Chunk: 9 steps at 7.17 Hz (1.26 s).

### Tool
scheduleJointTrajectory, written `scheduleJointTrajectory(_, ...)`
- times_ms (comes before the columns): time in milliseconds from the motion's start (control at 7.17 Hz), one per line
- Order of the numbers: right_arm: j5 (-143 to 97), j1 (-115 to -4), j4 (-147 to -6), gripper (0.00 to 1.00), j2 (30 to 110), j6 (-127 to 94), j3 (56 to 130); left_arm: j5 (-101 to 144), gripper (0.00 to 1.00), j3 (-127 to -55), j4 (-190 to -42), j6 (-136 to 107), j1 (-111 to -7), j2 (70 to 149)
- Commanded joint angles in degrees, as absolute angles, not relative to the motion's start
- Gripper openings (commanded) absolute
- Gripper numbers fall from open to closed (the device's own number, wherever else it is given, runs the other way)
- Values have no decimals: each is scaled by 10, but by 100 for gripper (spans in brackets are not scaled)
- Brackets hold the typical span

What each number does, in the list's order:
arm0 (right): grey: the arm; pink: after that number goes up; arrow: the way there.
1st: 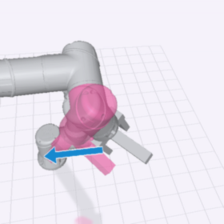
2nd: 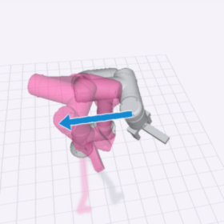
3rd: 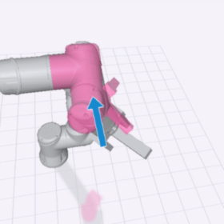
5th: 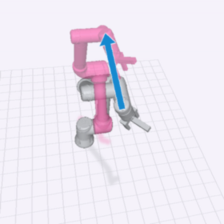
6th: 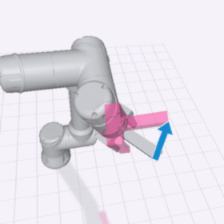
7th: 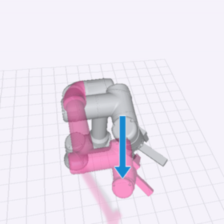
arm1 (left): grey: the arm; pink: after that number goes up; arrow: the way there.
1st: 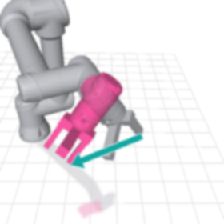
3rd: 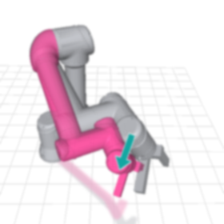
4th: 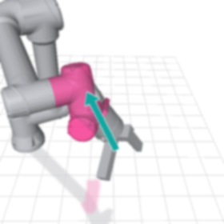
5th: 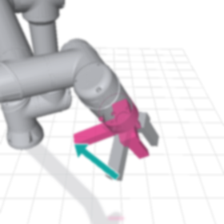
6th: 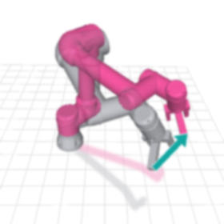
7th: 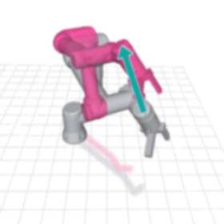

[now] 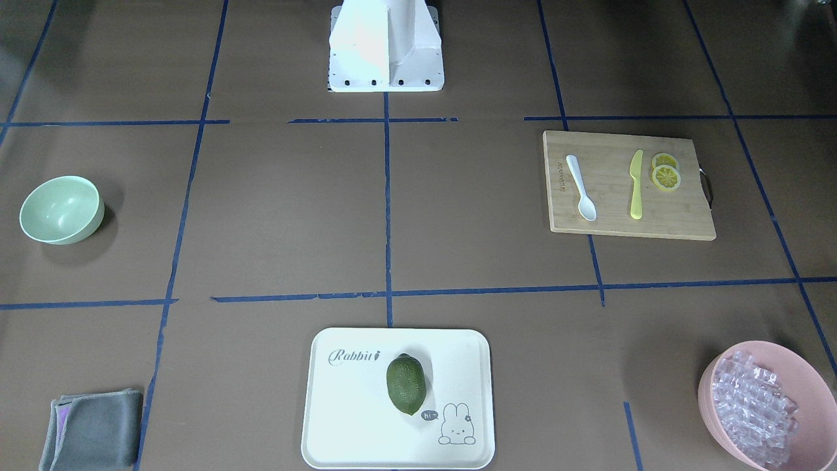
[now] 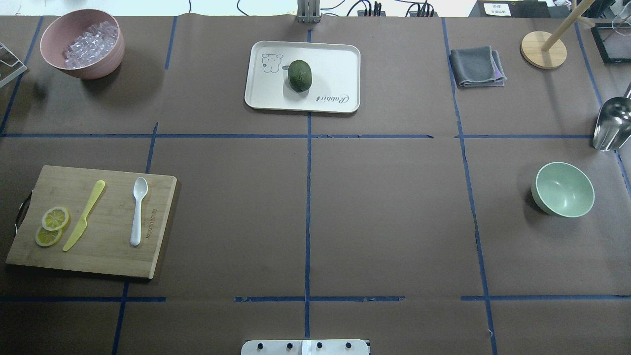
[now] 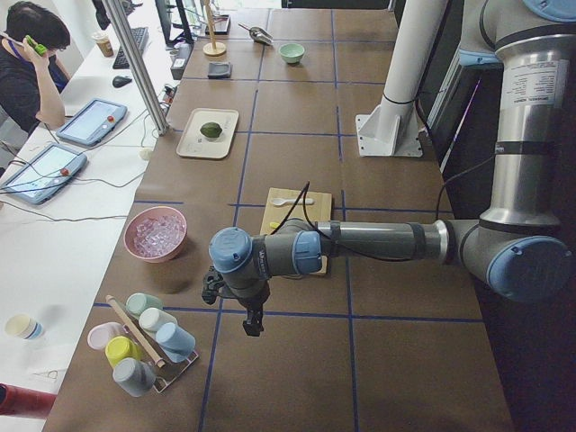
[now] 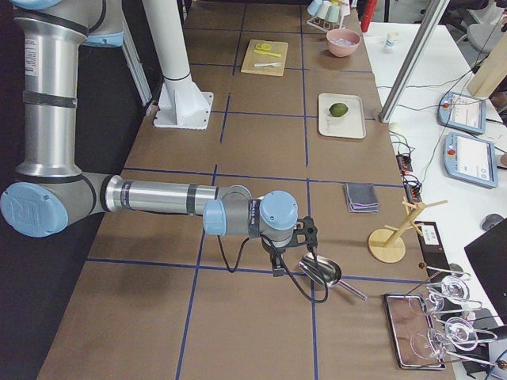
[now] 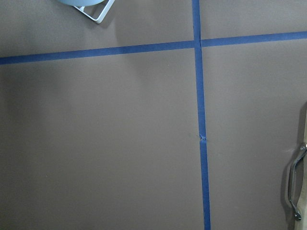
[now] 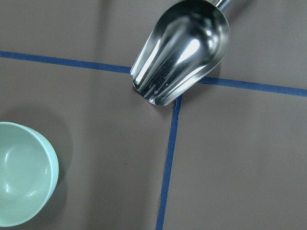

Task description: Place spoon in bowl

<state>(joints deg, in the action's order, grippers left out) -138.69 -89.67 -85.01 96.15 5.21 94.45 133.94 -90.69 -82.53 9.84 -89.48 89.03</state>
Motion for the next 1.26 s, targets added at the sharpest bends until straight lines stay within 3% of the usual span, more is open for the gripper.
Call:
scheduleJointTrajectory(0, -1385, -896, -848, 100, 960, 52, 934, 1339, 100, -907, -825, 98, -895, 890)
scheduleJointTrajectory(1116, -1391, -896, -847, 100, 943, 47, 940, 1339, 100, -909, -837, 98, -895, 890)
